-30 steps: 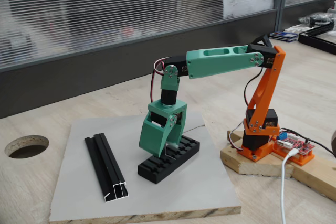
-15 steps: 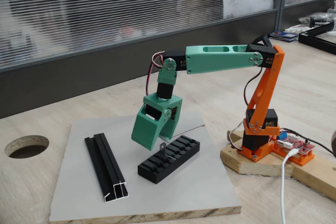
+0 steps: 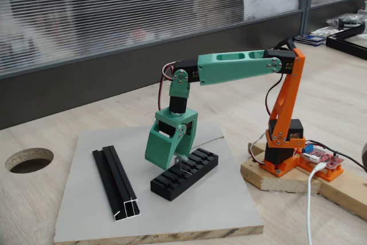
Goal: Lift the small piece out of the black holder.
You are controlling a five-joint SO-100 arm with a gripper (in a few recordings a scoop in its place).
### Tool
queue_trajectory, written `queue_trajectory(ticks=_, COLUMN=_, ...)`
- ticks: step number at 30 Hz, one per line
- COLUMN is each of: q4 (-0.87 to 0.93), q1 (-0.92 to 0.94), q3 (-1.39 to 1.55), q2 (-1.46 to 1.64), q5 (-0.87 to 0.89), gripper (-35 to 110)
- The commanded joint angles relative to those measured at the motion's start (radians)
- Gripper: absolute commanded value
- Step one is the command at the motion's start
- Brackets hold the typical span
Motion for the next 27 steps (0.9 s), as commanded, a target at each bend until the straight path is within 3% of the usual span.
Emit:
queue_trajectory(ticks=1, q4=0.006, q1=-0.021, q3=-0.026, q2=0.005, q5=0.005, gripper=54)
queue_trajectory(ticks=27, q4=0.006, q1=-0.049, q3=-0.023, q2=0.003, q5=0.005, gripper=54)
